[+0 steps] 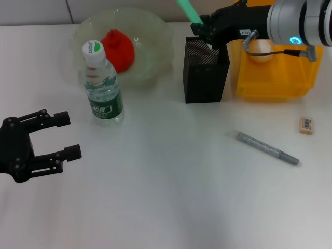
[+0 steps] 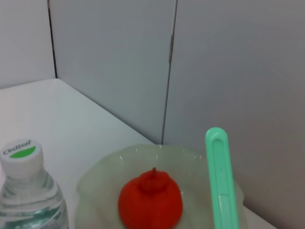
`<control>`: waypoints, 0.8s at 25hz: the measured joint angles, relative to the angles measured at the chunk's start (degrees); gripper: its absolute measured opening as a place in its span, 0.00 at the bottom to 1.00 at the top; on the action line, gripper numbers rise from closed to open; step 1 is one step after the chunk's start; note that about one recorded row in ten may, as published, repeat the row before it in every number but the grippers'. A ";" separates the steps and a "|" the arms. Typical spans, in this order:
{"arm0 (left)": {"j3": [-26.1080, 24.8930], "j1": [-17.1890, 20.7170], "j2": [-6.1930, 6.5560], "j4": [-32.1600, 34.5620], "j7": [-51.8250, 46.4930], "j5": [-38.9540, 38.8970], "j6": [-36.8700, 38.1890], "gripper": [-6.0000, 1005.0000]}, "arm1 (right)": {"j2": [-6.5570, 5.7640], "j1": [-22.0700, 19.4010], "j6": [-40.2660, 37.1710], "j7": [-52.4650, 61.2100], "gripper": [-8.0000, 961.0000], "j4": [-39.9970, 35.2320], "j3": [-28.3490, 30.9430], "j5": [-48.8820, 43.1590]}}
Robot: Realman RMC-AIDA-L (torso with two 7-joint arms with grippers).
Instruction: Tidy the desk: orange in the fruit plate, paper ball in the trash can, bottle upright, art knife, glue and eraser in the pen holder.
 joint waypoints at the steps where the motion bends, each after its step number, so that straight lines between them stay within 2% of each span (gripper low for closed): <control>1: 0.00 0.00 0.00 0.00 0.00 0.00 0.00 0.80 | -0.01 0.05 0.40 -0.54 0.19 0.57 0.00 0.73; 7: 0.00 -0.44 -0.01 -0.03 -0.28 0.00 -0.21 0.80 | -0.07 -0.05 0.19 -0.49 0.19 0.64 0.39 0.98; 10: 0.00 -0.44 -0.01 -0.05 -0.30 0.00 -0.21 0.80 | -0.11 0.02 -0.32 3.44 0.19 0.53 1.85 1.47; 11: 0.00 -0.44 -0.01 -0.05 -0.30 0.00 -0.21 0.80 | -0.13 0.13 -0.45 7.27 0.19 0.83 3.58 3.31; 14: 0.00 -0.44 -0.04 0.05 -0.31 0.00 -0.21 0.80 | -0.18 0.13 -1.49 9.16 0.19 2.18 5.95 8.28; 15: 0.00 -0.44 -0.02 0.02 -0.32 0.00 -0.21 0.80 | -0.19 0.13 -2.78 9.38 0.19 3.48 7.62 11.56; 16: 0.00 -0.44 -0.02 0.02 -0.32 0.00 -0.21 0.80 | -0.27 0.46 -6.59 9.23 0.19 6.89 11.68 18.89; 17: 0.00 -0.45 -0.01 0.01 -0.33 0.00 -0.20 0.80 | -0.27 0.46 -6.59 9.23 0.19 6.89 11.68 18.89; 18: 0.00 -0.44 -0.02 0.03 -0.33 0.00 -0.20 0.80 | -0.40 1.30 -11.10 8.22 0.19 11.02 15.66 24.25; 20: 0.01 -0.45 -0.03 0.06 -0.33 0.00 -0.18 0.80 | -0.43 1.66 -13.17 7.59 0.19 12.98 17.49 26.26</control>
